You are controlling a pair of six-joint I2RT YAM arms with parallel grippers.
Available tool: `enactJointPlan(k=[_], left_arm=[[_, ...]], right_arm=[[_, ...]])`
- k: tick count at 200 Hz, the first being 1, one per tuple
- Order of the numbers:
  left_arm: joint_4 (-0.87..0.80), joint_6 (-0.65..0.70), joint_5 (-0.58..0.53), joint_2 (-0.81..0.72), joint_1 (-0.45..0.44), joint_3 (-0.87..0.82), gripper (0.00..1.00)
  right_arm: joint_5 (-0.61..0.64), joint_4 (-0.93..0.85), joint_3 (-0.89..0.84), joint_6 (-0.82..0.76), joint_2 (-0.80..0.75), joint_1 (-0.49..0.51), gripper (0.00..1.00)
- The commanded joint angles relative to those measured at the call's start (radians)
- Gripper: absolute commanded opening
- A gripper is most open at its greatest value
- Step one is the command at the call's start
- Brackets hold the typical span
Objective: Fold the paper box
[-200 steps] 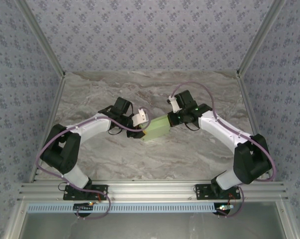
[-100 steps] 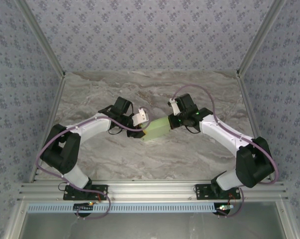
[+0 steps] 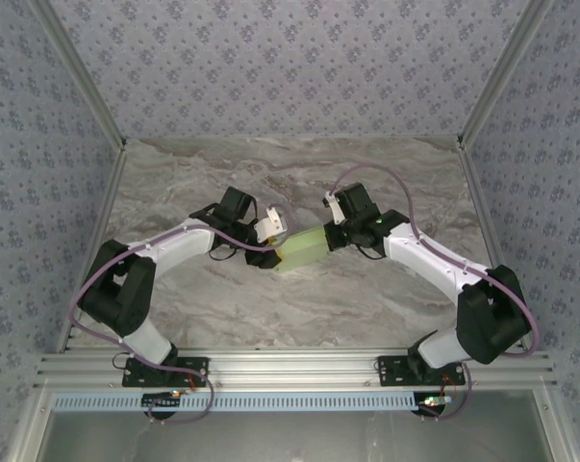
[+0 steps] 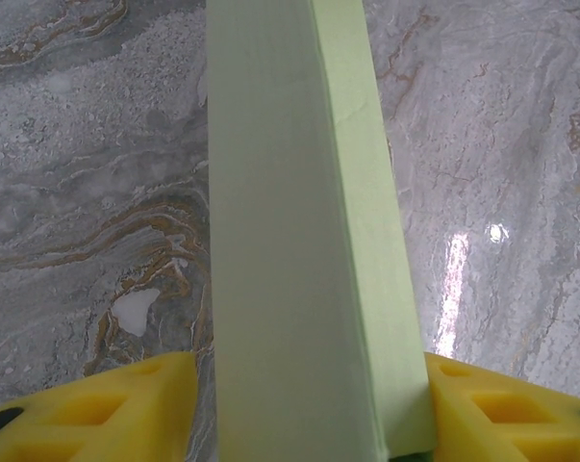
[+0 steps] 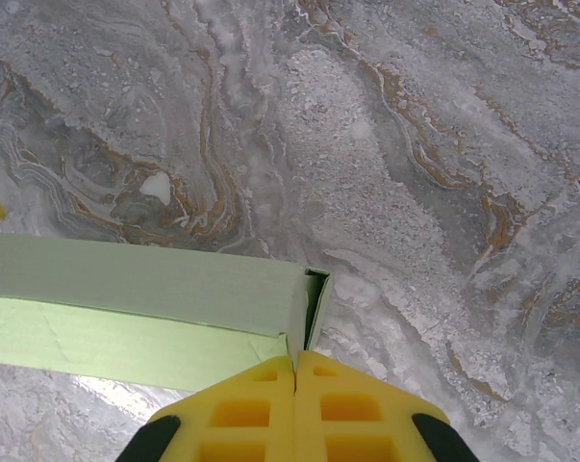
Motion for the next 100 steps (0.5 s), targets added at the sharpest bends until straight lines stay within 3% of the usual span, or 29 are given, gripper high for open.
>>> enactJointPlan(k=[1, 100], left_arm=[[0.007, -0.019, 0.003, -0.041, -0.004, 0.017, 0.60], [0.007, -0.105, 0.028, -0.120, -0.003, -0.011, 0.68]], right_arm=[[0.028, -0.060, 0.020, 0.019, -0.020, 0.010, 0.01], [0.053, -0.066, 0.030, 0.037, -0.014, 0.026, 0.01]])
